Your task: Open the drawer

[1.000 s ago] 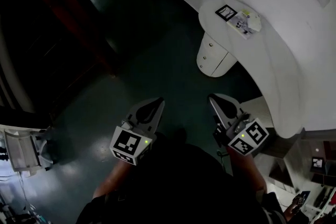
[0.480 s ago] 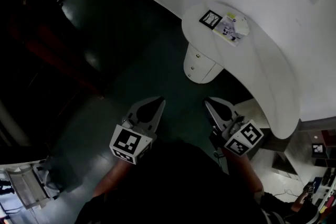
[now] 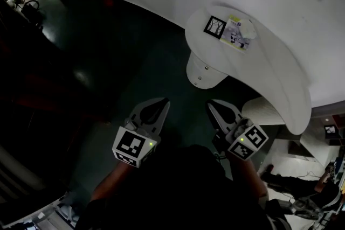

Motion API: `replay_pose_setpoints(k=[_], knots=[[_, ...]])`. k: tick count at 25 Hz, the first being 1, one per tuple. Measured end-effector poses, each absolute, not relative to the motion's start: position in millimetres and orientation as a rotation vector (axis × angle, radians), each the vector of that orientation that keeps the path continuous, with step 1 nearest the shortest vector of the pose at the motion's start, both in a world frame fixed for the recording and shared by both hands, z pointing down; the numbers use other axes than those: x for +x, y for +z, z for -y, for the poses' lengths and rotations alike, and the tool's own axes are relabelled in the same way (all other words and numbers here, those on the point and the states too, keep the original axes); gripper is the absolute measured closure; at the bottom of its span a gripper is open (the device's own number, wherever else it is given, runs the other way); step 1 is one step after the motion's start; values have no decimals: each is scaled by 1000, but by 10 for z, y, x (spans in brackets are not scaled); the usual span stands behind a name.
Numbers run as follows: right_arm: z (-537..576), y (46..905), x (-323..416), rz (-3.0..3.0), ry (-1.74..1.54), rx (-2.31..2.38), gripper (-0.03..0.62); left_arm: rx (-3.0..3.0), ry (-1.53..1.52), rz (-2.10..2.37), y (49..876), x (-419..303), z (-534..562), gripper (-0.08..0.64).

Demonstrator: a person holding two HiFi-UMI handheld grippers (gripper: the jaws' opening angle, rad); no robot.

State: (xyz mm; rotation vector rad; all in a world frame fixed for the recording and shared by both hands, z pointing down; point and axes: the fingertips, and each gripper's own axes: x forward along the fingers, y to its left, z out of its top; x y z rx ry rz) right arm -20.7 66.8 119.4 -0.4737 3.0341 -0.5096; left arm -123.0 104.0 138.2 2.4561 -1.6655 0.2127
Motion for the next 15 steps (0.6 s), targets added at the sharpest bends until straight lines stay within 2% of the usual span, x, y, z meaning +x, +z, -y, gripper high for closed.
replay_pose_setpoints(k=[6,15], knots=[[-379,1320,-402,-3012,-493,-649,577,2512,297,1532,1591,-1561,-653,546],[255,1777,-15,-2997,-500,-827,577,2570,363,1431,1805,-1228,225,546]])
